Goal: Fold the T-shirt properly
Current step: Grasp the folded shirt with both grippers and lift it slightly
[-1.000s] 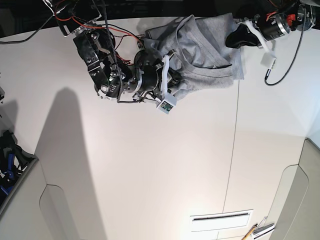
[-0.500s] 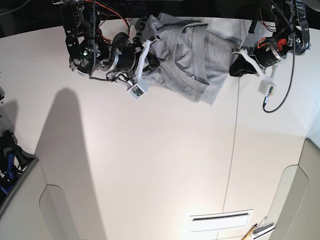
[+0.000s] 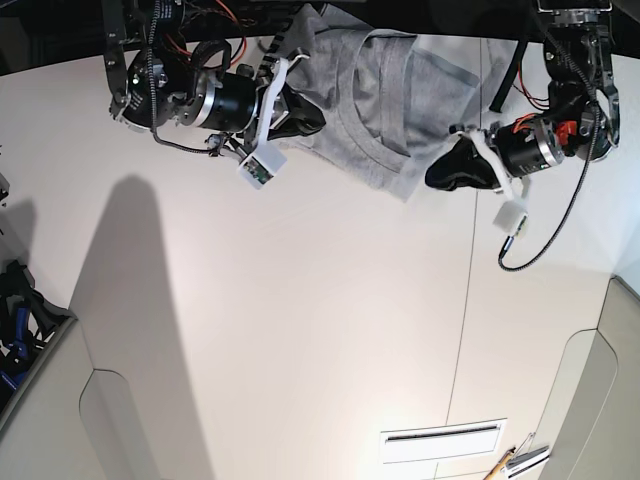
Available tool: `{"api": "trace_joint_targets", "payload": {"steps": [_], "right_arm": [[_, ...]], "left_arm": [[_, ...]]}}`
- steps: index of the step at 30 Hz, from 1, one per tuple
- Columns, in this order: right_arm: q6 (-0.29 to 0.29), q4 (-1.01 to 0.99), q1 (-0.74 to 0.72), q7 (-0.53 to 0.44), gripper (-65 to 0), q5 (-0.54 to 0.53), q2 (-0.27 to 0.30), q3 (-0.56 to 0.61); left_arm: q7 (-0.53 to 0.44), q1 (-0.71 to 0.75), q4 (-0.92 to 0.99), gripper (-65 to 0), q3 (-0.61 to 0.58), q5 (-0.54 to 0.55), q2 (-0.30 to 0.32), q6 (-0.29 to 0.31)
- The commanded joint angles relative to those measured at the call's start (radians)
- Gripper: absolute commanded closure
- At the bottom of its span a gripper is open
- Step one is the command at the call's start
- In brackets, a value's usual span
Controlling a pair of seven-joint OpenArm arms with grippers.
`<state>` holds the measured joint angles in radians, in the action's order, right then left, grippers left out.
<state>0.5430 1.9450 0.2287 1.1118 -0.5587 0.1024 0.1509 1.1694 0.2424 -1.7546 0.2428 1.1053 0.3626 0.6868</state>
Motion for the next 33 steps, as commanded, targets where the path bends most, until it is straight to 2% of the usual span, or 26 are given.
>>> {"api": "trace_joint_targets", "payload": {"steps": [1, 2, 3, 5, 7, 10, 13, 21, 25, 30, 33], "right_arm": [[0.004, 0.02, -0.018, -0.02, 0.0, -0.018, 0.0, 0.0], [0.004, 0.02, -0.022, -0.021, 0.0, -0.016, 0.0, 0.0], [0.004, 0.02, -0.023, -0.02, 0.0, -0.008, 0.0, -0.001], [0.003, 0.019, -0.023, -0.017, 0.0, 0.025, 0.0, -0.001], [-0.025, 0.019, -0.016, -0.014, 0.0, 0.076, 0.0, -0.002], [-0.05, 0.02, 0.002, -0.011, 0.0, 0.138, 0.0, -0.002], [-0.049, 0.02, 0.031, -0.012, 0.0, 0.14, 0.0, -0.018], [-0.041, 0.02, 0.049, -0.012, 0.0, 0.098, 0.0, -0.113], [-0.014, 0.02, 0.049, -0.012, 0.0, 0.042, 0.0, -0.144], [-0.015, 0.02, 0.049, -0.012, 0.0, 0.038, 0.0, -0.145], [-0.015, 0.02, 0.049, -0.012, 0.0, 0.037, 0.0, -0.145]], "left_arm": [[0.005, 0.024, -0.021, -19.7, 0.018, 0.07, 0.032, 0.011], [0.018, 0.057, -0.025, -25.4, 0.029, 0.124, 0.051, 0.011], [0.031, 0.092, -0.03, -27.6, 0.038, 0.173, 0.069, 0.011], [0.064, 0.161, -0.044, -27.6, 0.053, 0.259, 0.092, 0.011], [0.089, 0.229, -0.068, -27.6, 0.06, 0.319, 0.101, 0.011], [0.095, 0.322, -0.116, -27.6, 0.06, 0.345, 0.096, 0.011], [0.095, 0.38, -0.177, -27.6, 0.06, 0.338, 0.082, 0.011], [0.035, 0.393, -0.223, -29.1, 0.028, 0.123, 0.061, 0.011], [-0.004, 0.392, -0.222, -29.1, -0.045, 0.032, 0.061, 0.011], [-0.108, 0.392, -0.222, -29.1, -0.142, -0.141, 0.061, 0.011], [-0.134, 0.388, -0.222, -29.0, -0.186, -0.182, 0.061, 0.011]]}}
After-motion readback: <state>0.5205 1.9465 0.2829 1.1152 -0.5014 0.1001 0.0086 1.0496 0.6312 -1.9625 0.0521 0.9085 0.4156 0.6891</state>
